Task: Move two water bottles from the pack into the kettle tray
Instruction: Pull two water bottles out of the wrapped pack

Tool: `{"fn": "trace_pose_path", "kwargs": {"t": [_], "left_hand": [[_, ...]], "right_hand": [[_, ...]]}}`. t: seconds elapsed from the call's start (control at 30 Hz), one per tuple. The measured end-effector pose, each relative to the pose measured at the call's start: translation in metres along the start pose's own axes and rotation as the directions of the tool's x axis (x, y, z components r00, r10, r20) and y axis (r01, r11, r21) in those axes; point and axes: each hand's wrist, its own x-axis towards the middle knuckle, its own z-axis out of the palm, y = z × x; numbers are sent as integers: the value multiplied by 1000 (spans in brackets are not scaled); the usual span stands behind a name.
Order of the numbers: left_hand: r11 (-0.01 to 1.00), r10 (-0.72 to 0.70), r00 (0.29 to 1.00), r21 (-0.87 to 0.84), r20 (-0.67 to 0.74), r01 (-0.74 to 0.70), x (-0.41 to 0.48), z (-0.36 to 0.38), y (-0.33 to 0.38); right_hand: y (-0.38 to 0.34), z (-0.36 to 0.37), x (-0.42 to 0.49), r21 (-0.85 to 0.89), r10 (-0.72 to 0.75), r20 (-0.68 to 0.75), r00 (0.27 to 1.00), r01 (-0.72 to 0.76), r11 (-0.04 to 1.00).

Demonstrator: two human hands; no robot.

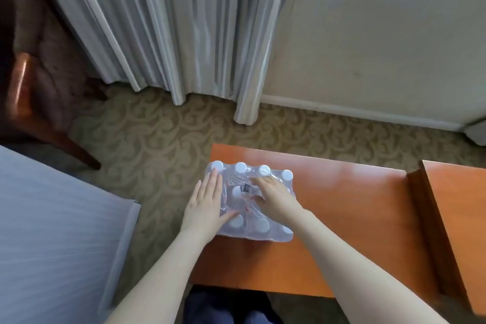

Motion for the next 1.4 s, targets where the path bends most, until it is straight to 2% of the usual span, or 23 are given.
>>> {"fn": "trace_pose_path", "kwargs": {"t": [0.17, 0.27, 0.4, 0.5, 0.57, 0.73, 0.83, 0.97, 1.07, 1.13, 1.2, 1.3, 1.4], "left_hand": [[999, 23, 997, -34, -69, -25, -2, 11, -2], [999, 48, 996, -11, -69, -49, -2, 12, -3], [998, 53, 997, -14, -58, -54, -2, 13, -3], [998, 59, 997, -14, -49, -60, -3, 11, -4], [998, 53, 997, -14, -56, -54, -3, 11, -3], [998, 49, 998, -25, -34, -49, -3, 8, -2], [998, 59, 998, -33, -30, -60, -2, 6, -1], [998, 57, 998, -34, -20, -58, -2, 6, -1], [998, 58, 998, -25, -12, -58, -2, 7, -2], [999, 51, 999, -17, -18, -51, -2, 9, -2], [999, 41, 999, -4, -27, -41, -1, 10, -2], [999, 42, 998, -28, -36, -43, 0, 12, -2], [997, 54, 998, -44, -35, -56, -1, 13, -4]], "right_hand": [[-13, 8, 1, -44, -6, -51, 999, 4, 999], [-11, -5, -10, 59, -30, -197, 980, 43, 997], [12, -22, -47, 159, -16, -242, 970, 55, 986], [36, -21, -78, 109, -17, -241, 970, 44, 993], [46, -12, -93, 22, -67, -221, 973, 74, 997], [52, 19, -109, -145, -186, -283, 941, 149, 978], [49, 31, -115, -142, -142, -330, 933, 100, 985], [27, 33, -114, 69, 55, -416, 908, -29, 997], [-3, 16, -81, 40, -28, -477, 878, 54, 998], [-23, 6, -47, -18, -80, -446, 891, 81, 997], [-38, 5, -14, -183, -116, -321, 940, 58, 981], [-42, 14, 19, -376, -57, -27, 998, 42, 926], [-37, 24, 34, -388, 8, 87, 996, 26, 921]]}}
